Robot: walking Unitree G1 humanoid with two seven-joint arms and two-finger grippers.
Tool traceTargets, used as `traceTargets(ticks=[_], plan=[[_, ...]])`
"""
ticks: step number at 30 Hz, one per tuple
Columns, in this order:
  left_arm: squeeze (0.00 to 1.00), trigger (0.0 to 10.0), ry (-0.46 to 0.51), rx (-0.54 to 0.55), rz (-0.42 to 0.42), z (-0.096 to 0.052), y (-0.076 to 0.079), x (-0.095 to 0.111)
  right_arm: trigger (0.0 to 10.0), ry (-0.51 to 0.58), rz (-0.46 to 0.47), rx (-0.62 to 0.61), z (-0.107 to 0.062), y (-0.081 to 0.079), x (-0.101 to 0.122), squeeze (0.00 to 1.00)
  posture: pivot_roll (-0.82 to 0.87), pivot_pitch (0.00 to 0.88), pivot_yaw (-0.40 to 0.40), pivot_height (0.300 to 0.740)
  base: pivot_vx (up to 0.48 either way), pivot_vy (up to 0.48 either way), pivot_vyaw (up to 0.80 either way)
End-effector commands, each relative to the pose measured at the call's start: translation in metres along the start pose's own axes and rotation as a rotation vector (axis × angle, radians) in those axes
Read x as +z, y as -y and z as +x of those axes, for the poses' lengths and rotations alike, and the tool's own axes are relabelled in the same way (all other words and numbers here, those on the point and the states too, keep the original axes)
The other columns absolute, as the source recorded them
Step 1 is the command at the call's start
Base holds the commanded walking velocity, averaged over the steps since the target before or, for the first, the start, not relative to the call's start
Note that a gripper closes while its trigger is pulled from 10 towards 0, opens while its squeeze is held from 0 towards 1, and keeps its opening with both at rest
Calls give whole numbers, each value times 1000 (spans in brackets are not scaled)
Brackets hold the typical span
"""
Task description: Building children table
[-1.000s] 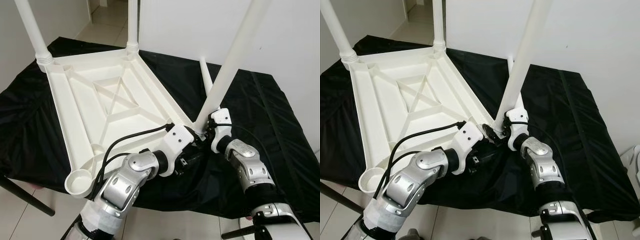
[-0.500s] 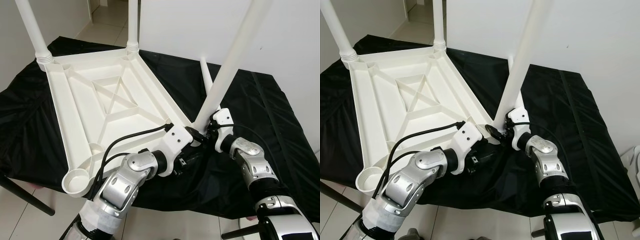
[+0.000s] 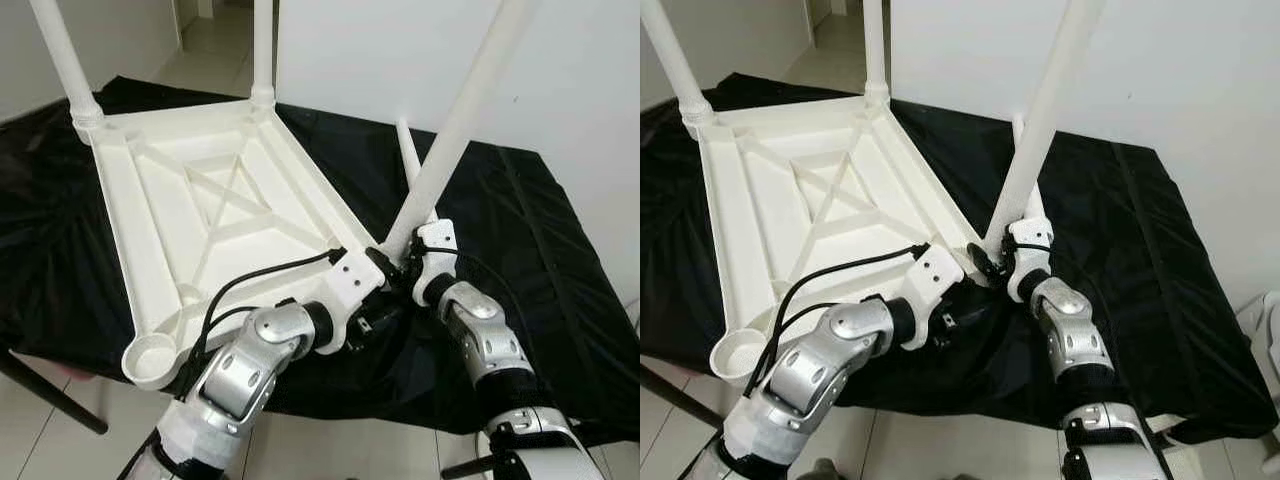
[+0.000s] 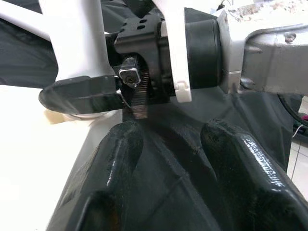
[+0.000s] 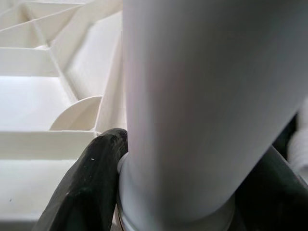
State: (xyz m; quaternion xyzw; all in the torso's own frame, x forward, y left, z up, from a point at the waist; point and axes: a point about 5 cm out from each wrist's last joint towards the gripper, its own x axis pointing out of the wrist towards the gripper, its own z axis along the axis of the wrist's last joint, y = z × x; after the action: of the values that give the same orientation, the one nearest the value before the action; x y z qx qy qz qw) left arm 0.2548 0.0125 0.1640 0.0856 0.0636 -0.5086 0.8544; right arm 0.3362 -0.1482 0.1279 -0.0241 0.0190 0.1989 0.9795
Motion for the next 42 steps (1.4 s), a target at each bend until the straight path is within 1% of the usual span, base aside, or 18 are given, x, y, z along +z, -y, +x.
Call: traceTargets(ticks=[1, 3, 4, 6, 8, 11, 20, 21, 22, 23, 24, 25, 26, 31, 39, 40, 41, 42], plan=[[0, 10000, 8, -12, 2, 1, 5, 2, 0, -43, 48, -72, -3, -2, -10, 0, 137, 53, -104, 740, 0, 0, 0], [0, 10000, 8, -13, 1, 1, 5, 2, 0, -40, 60, -194, -7, -4, -10, 0, 134, 53, -106, 740, 0, 0, 0], [0, 10000, 8, -13, 1, 1, 5, 2, 0, -40, 60, -194, -7, -4, -10, 0, 134, 53, -106, 740, 0, 0, 0], [0, 10000, 9, -16, 1, 2, 6, 2, 0, -33, 84, -358, -15, -12, -10, 0, 133, 49, -112, 740, 0, 0, 0], [0, 10000, 9, -19, 0, 2, 6, 2, 0, -28, 89, -410, -19, -18, -9, 0, 132, 47, -112, 740, 0, 0, 0], [0, 10000, 9, -22, 0, 2, 7, 2, 0, -20, 94, -411, -20, -29, -8, 0, 133, 44, -113, 740, 0, 0, 0], [0, 10000, 9, -30, 5, 3, 7, 2, 0, -31, 97, -444, -23, -25, -3, 0, 132, 33, -113, 740, 0, 0, 0], [0, 10000, 9, -30, 6, 3, 7, 2, 4118, -31, 97, -444, -23, -26, -2, 0, 132, 33, -113, 740, 0, 0, 0], [0, 10000, 9, -30, 6, 3, 7, 2, 4118, -31, 97, -444, -23, -26, -2, 0, 132, 33, -113, 740, 0, 0, 0], [0, 10000, 9, -29, 6, 3, 7, 2, 10000, -30, 102, -445, -22, -27, -1, 0, 135, 30, -114, 740, 0, 0, 0], [0, 10000, 8, -28, 6, 3, 7, 2, 10000, -25, 108, -449, -22, -27, 0, 592, 139, 28, -115, 740, 0, 0, 0], [0, 10000, 8, -28, 6, 3, 7, 2, 10000, -25, 108, -449, -22, -27, 0, 592, 139, 28, -115, 740, 0, 0, 0], [0, 10000, 7, -27, 7, 3, 7, 1, 10000, -18, 117, -437, -22, -27, 1, 1000, 141, 25, -116, 740, 0, 0, 0], [0, 10000, 6, -23, 6, 2, 7, 1, 10000, 5, 133, -377, -19, -26, 6, 1000, 146, 20, -118, 740, 0, 0, 0], [0, 10000, 3, -18, 9, 2, 7, 0, 10000, 17, 92, -244, -14, -19, 13, 984, 153, 12, -124, 740, 0, 0, 0], [0, 10000, 3, -17, 10, 2, 6, 0, 10000, 14, 85, -180, -12, -18, 13, 0, 154, 6, -124, 740, 0, 0, 0], [0, 10000, 3, -17, 10, 2, 6, 0, 10000, 14, 85, -180, -12, -18, 13, 0, 154, 6, -124, 740, 0, 0, 0], [0, 10000, 4, -17, 12, 2, 6, 1, 10000, 16, 52, -102, -11, -16, 14, 0, 155, 0, -121, 740, 0, 0, 0]])
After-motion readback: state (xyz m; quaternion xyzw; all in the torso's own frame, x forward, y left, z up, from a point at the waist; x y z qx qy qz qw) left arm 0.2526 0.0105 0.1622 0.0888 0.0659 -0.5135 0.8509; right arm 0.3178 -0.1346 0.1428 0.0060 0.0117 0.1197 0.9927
